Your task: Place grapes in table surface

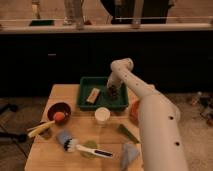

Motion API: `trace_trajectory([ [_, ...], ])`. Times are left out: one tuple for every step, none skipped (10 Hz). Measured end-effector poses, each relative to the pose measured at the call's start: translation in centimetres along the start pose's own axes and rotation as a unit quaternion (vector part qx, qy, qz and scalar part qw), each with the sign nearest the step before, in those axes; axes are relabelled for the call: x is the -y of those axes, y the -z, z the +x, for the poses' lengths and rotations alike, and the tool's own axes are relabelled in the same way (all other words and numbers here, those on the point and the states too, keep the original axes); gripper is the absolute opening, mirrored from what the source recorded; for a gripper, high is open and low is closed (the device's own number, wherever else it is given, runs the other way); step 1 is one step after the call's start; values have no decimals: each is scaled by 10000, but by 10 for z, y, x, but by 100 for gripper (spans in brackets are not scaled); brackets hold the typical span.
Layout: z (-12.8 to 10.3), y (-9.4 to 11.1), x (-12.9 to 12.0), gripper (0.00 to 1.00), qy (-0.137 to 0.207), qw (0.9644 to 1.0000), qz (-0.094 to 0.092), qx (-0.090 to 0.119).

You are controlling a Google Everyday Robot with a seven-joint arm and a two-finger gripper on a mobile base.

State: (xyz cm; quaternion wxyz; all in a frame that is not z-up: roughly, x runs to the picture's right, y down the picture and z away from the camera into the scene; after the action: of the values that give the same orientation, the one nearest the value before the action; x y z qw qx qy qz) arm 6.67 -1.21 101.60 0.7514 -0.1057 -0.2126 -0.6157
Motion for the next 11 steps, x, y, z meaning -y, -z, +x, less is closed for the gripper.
trace_trajectory([
  [0,2,-1,26,-16,10000,62,-17],
  [0,3,-1,17,-16,9999,99,-29],
  [0,5,-2,8,-17,9999,130,-43],
  [0,7,-4,1,-18,9998,165,-67],
  [1,9,-5,0,-20,9998,184,-86],
  [2,11,-3,0,-6,9997,208,-113],
  [2,14,-2,0,14,9997,218,-144],
  [1,18,-1,0,27,9996,216,-196],
  [1,21,0,0,48,9995,210,-238],
  [1,26,2,0,92,9993,205,-307],
  [1,35,6,0,166,9989,200,-398],
])
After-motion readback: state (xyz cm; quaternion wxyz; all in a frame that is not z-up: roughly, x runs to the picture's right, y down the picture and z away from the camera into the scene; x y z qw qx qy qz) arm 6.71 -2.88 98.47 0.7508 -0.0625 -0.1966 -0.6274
